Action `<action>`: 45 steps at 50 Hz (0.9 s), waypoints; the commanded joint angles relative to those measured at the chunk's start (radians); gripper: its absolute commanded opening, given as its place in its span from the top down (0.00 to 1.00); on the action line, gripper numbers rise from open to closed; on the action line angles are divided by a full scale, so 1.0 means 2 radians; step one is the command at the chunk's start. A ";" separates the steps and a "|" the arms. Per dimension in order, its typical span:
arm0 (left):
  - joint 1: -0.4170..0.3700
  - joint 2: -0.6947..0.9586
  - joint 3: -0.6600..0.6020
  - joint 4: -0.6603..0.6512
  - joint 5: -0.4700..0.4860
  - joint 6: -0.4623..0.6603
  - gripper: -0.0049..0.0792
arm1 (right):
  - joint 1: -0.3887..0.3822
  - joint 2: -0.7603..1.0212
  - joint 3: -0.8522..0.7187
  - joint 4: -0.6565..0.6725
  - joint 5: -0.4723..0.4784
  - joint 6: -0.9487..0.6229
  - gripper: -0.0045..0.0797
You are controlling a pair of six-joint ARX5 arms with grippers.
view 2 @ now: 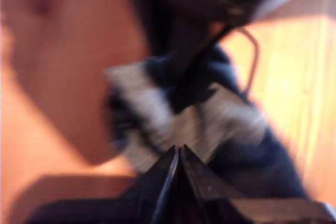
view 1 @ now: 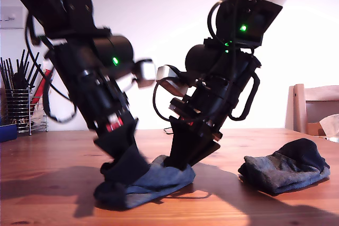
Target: Fold the socks in front of you. After folding them, place them to the right side.
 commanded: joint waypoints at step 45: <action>0.035 -0.022 0.011 -0.003 -0.016 -0.002 0.96 | 0.002 -0.086 0.063 -0.127 0.079 0.028 0.96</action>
